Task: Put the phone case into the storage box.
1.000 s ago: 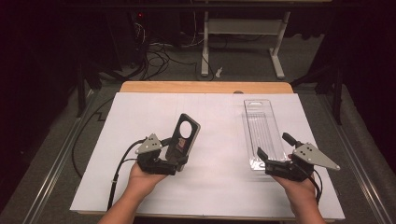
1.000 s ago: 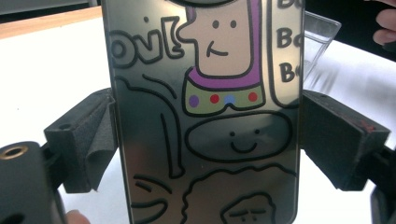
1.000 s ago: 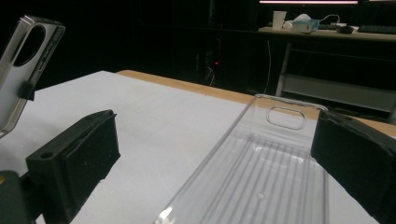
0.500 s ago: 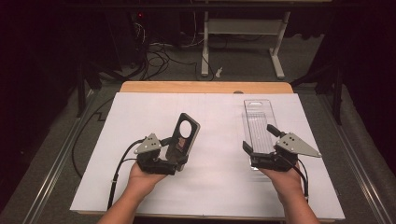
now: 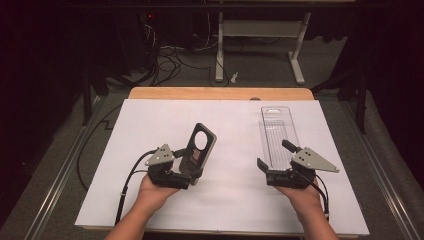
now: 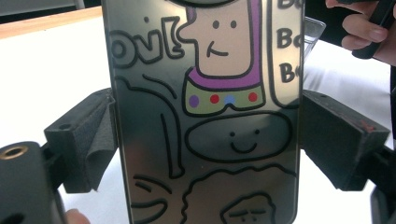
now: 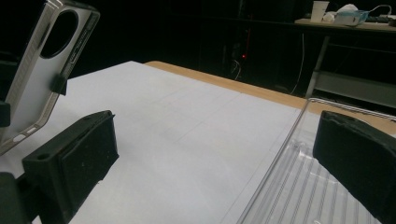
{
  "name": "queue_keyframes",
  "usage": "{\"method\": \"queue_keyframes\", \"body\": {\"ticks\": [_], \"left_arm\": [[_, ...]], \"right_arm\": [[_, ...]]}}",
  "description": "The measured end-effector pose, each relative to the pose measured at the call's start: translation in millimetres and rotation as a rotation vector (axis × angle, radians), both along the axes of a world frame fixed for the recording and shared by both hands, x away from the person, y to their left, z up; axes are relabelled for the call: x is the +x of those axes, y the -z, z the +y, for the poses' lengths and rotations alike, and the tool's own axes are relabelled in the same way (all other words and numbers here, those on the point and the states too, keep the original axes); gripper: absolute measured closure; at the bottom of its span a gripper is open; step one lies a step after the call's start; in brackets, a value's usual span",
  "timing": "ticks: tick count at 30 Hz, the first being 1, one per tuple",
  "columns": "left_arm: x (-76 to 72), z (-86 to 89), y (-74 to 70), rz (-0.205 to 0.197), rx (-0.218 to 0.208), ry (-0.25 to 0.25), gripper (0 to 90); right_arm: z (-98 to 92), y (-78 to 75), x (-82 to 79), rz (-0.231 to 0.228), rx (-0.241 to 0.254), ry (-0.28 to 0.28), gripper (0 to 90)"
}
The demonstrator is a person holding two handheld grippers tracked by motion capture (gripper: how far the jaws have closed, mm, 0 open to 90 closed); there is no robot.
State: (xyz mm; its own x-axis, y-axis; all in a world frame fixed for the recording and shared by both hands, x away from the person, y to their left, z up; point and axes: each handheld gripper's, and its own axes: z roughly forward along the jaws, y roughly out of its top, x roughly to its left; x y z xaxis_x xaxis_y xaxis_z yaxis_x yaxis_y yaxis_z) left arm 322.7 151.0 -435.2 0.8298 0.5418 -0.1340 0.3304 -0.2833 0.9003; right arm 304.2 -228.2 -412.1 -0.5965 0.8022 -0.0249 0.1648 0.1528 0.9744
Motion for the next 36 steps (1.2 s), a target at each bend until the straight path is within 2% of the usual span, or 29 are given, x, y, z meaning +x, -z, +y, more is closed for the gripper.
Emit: {"method": "queue_keyframes", "body": {"ticks": [7, 9, 15, 19, 24, 36], "left_arm": [[0.4, -0.4, 0.4, 0.000, -0.007, 0.018, 12.5], [0.5, -0.4, 0.5, 0.002, -0.010, 0.024, 12.5], [0.1, 0.2, -0.5, 0.002, -0.026, 0.038, 12.6], [-0.3, -0.9, 0.3, -0.002, -0.018, 0.048, 12.6], [-0.3, -1.0, 0.4, -0.001, -0.024, 0.061, 12.6], [-0.8, -3.7, 3.1, 0.011, -0.022, 0.125, 12.6]], "right_arm": [[8.8, -4.8, -1.0, -0.021, 0.003, -0.016, 0.3], [12.5, -7.4, -0.8, -0.018, 0.021, -0.030, 0.2], [34.0, -13.7, 5.5, -0.015, 0.012, -0.075, 0.2], [43.7, -16.2, 9.7, -0.013, 0.013, -0.090, 0.2], [48.0, -15.7, 10.9, -0.014, 0.020, -0.100, 0.2], [49.1, -8.6, 5.5, 0.023, 0.010, -0.128, 0.2]]}}
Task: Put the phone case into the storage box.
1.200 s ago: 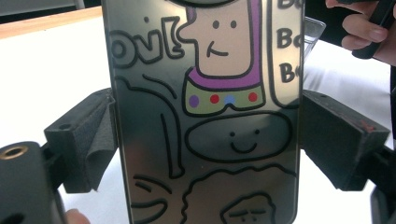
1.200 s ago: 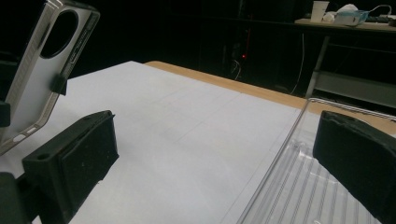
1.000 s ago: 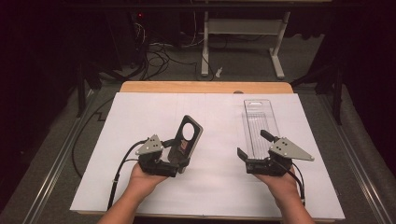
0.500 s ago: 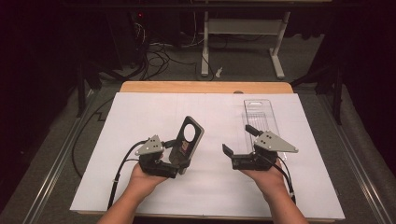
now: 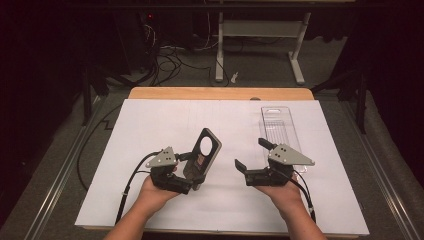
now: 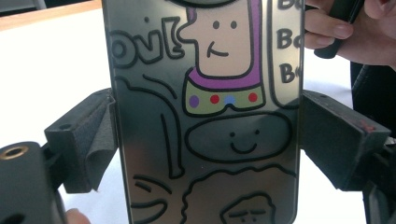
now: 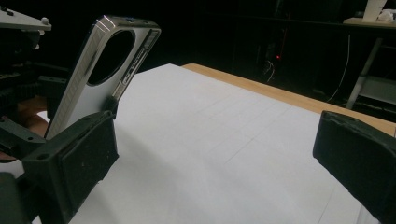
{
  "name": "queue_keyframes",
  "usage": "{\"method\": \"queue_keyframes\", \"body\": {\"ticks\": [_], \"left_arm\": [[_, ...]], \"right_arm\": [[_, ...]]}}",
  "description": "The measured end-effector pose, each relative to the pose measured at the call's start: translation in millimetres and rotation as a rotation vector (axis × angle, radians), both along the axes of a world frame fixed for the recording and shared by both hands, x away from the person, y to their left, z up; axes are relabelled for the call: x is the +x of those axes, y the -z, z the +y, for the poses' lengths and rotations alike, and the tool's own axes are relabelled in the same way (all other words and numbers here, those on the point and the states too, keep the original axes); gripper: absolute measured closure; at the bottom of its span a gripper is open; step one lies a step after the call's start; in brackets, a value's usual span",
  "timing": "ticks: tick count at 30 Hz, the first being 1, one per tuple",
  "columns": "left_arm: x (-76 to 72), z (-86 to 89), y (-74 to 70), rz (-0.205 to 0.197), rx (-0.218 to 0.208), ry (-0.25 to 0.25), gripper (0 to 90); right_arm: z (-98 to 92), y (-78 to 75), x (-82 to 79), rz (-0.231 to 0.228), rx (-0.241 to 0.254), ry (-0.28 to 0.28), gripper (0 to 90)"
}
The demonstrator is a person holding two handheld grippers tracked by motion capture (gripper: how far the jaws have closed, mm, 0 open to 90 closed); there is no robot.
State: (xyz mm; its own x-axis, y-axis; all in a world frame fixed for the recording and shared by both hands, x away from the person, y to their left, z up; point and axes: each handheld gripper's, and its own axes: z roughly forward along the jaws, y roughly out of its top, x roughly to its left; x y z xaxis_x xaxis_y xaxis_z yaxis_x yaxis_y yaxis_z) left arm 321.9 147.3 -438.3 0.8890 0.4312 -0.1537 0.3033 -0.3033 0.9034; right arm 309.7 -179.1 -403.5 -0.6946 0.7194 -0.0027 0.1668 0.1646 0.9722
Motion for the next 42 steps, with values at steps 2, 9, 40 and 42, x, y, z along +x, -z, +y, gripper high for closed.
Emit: {"method": "queue_keyframes", "body": {"ticks": [2, 9, 40, 42], "left_arm": [[0.2, -0.2, 0.6, 0.003, 0.004, 0.009, 12.6], [-0.4, 0.5, 0.8, 0.004, 0.012, 0.029, 12.6], [-3.3, -1.9, 3.1, 0.019, 0.012, 0.147, 12.6], [-3.5, -1.9, 3.2, 0.019, 0.012, 0.152, 12.6]], "right_arm": [[-0.1, 0.6, -0.5, 0.002, 0.003, -0.007, 0.2], [3.9, 5.4, -2.9, 0.023, -0.006, -0.043, 0.3], [6.1, 7.3, -9.6, 0.068, 0.020, -0.177, 0.1], [6.2, 7.3, -9.6, 0.068, 0.021, -0.182, 0.0]]}}
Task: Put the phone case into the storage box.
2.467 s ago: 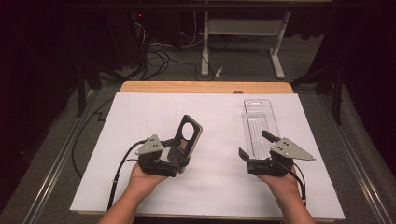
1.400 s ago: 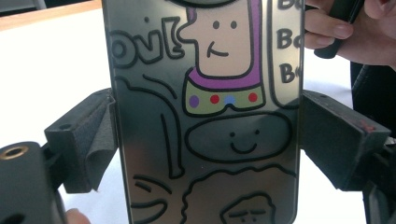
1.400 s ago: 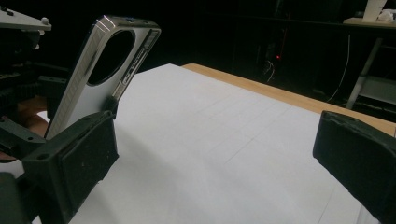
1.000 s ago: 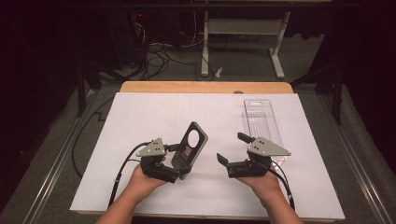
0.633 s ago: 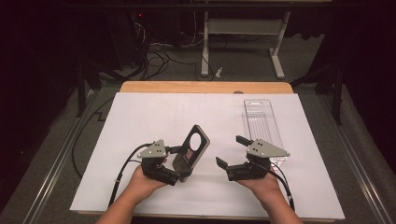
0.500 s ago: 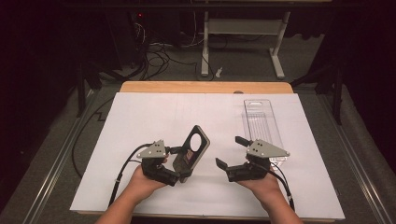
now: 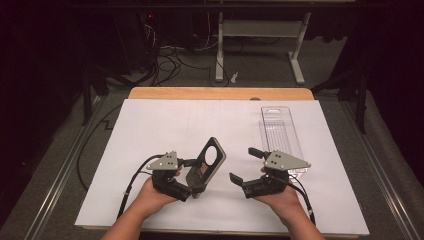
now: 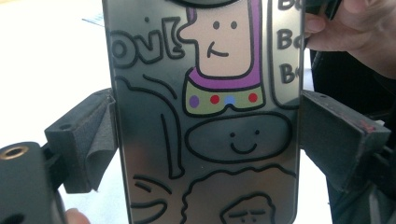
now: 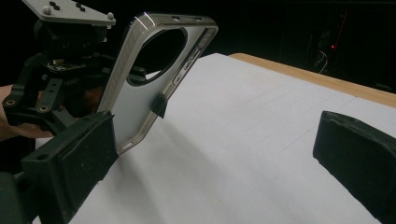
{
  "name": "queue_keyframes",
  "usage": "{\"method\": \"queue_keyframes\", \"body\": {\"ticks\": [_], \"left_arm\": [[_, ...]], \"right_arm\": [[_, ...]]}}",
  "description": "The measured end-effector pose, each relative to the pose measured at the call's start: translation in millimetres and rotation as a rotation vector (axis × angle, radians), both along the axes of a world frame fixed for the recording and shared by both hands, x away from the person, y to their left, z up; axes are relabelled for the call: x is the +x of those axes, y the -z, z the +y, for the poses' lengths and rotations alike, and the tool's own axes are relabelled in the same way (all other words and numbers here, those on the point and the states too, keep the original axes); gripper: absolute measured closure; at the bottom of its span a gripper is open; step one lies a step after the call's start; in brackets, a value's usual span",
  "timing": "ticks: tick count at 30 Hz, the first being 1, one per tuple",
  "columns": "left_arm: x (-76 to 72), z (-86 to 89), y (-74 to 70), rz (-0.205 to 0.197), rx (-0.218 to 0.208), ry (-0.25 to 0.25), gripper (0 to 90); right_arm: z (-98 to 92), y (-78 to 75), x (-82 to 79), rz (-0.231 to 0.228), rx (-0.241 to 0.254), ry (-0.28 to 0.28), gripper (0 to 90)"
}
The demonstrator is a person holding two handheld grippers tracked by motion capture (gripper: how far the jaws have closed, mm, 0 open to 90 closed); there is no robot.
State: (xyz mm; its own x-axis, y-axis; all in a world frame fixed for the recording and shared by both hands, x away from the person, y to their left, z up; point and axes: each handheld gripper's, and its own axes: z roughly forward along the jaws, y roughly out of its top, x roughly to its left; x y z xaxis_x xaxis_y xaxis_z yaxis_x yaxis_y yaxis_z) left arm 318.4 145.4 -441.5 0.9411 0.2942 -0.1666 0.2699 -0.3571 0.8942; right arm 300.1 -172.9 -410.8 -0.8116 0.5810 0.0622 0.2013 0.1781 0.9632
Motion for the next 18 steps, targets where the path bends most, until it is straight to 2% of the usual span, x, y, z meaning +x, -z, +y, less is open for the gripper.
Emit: {"method": "queue_keyframes", "body": {"ticks": [18], "left_arm": [[-1.0, -0.5, -0.1, 0.002, 0.004, 0.048, 12.6]], "right_arm": [[4.6, -3.1, -3.9, 0.016, 0.029, -0.067, 0.0]]}}
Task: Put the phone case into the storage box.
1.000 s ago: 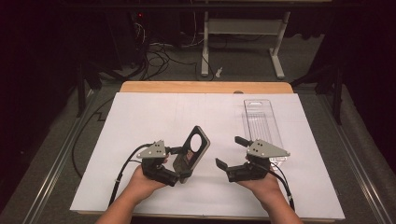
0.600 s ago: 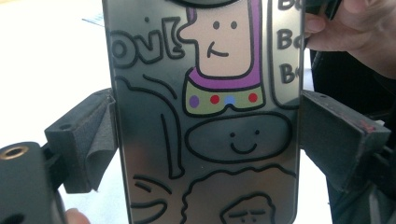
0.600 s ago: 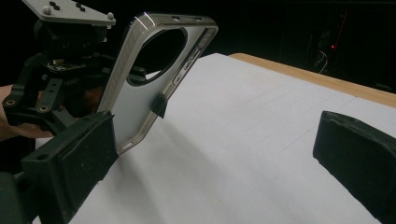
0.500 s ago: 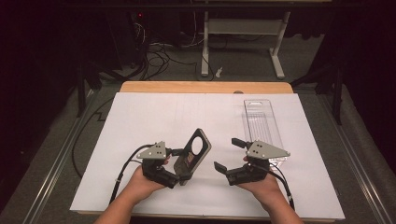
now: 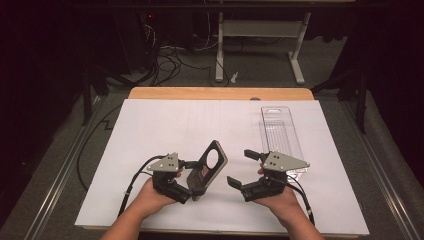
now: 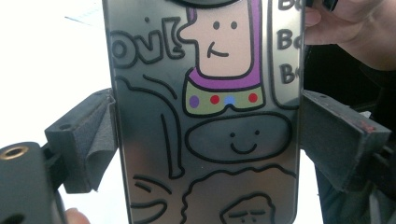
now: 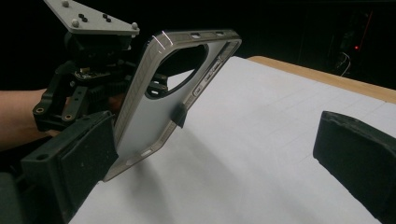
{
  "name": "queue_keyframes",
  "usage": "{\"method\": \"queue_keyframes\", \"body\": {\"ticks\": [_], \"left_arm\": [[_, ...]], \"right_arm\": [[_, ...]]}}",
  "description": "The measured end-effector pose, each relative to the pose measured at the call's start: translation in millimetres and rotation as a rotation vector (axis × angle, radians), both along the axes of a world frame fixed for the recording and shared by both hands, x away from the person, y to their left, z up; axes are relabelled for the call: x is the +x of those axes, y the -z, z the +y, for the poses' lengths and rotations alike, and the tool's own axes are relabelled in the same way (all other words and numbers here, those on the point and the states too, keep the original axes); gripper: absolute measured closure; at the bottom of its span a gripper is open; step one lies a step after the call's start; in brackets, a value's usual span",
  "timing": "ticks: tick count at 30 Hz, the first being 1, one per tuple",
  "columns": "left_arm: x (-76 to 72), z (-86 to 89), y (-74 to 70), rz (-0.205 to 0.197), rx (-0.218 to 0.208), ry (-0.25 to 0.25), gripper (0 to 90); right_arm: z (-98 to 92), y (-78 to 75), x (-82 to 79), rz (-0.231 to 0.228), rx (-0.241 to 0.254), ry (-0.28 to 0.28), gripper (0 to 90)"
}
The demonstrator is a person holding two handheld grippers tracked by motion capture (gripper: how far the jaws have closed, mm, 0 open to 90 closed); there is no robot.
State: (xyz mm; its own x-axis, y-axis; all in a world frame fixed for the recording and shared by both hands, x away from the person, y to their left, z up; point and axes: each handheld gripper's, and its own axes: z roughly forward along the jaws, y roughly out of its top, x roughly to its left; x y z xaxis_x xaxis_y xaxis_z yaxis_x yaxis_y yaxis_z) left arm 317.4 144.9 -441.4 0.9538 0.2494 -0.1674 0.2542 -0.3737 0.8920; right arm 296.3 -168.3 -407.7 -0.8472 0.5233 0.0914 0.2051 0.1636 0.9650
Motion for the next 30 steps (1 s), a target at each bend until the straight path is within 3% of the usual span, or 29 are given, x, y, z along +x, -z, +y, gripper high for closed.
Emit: {"method": "queue_keyframes", "body": {"ticks": [30], "left_arm": [[3.5, 0.5, -0.2, 0.024, 0.007, 0.077, 12.6]], "right_arm": [[13.0, -9.4, 4.8, 0.012, 0.054, -0.076, 0.0]]}}
